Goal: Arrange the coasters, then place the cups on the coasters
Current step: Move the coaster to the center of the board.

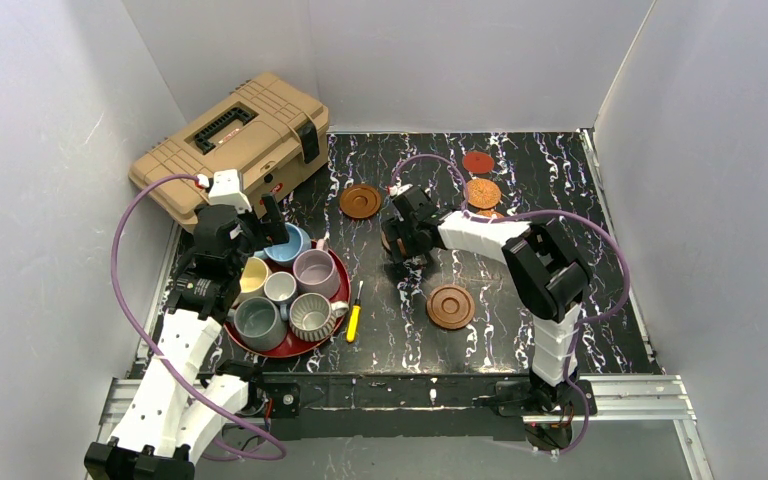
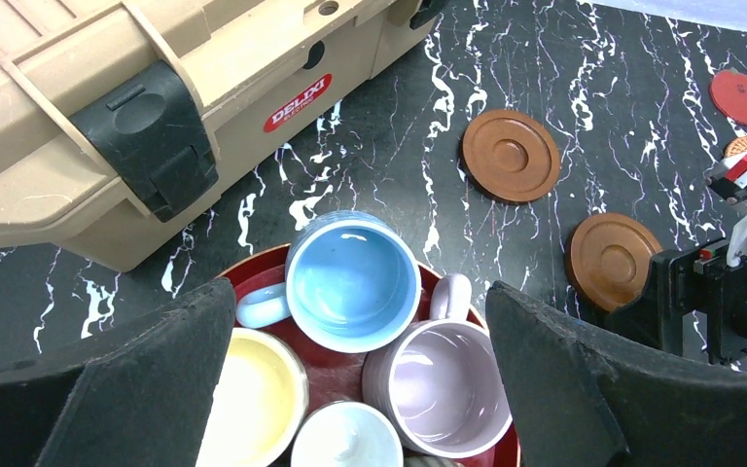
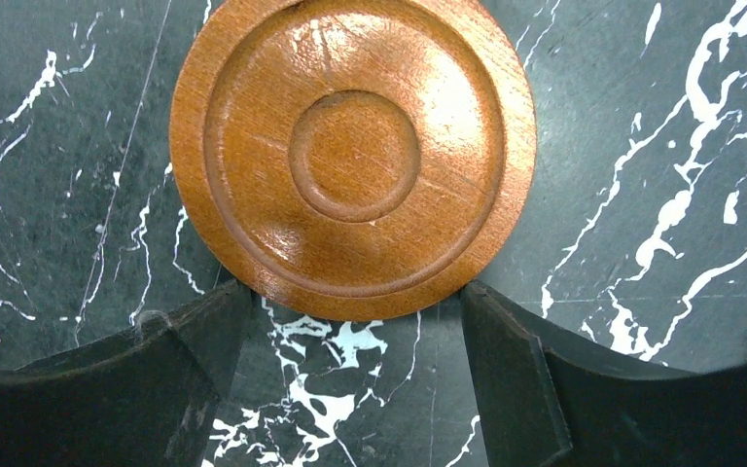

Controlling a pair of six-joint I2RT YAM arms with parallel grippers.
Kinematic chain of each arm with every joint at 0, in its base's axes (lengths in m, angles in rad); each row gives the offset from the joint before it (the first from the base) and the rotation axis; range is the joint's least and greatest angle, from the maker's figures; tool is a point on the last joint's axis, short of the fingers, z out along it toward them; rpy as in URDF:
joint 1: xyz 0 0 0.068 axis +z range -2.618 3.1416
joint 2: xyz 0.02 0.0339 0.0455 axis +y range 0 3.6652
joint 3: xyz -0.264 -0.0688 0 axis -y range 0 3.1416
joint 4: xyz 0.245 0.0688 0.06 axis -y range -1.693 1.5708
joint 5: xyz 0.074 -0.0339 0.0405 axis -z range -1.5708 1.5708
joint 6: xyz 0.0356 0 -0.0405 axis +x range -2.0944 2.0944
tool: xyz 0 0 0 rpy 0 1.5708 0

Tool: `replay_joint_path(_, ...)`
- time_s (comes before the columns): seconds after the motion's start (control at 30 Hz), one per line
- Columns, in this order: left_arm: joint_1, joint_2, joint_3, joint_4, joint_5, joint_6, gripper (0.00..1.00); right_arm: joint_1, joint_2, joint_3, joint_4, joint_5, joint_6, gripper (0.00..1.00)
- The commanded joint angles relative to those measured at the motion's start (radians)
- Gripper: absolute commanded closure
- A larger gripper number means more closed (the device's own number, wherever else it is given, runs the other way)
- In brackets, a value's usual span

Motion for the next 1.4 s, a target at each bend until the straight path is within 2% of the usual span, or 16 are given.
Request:
replay_joint_path(0.0,0.005,0.001,0.009,-0.007,0.004,-0.006,0.01,-0.012,0.077,-0.006,0.000,0.025,-0.014,0.14)
replay_joint_path(0.3,0.005,0.005,0.010,-0.005,0.005,-0.006,0.01,-0.012,0.138,0.074,0.013,-0.019,-0.086,0.16)
replay_joint_path(0.67,0.005,0.005,0.010,-0.005,0.003,-0.006,0.01,-0.012,0.190,0.112,0.024,0.002,-0.076,0.18)
replay_joint_path(1.37,0.005,0.005,0.011,-0.004,0.001,-0.004,0.01,-0.009,0.302,0.249,0.014,-0.073,-0.088,0.19)
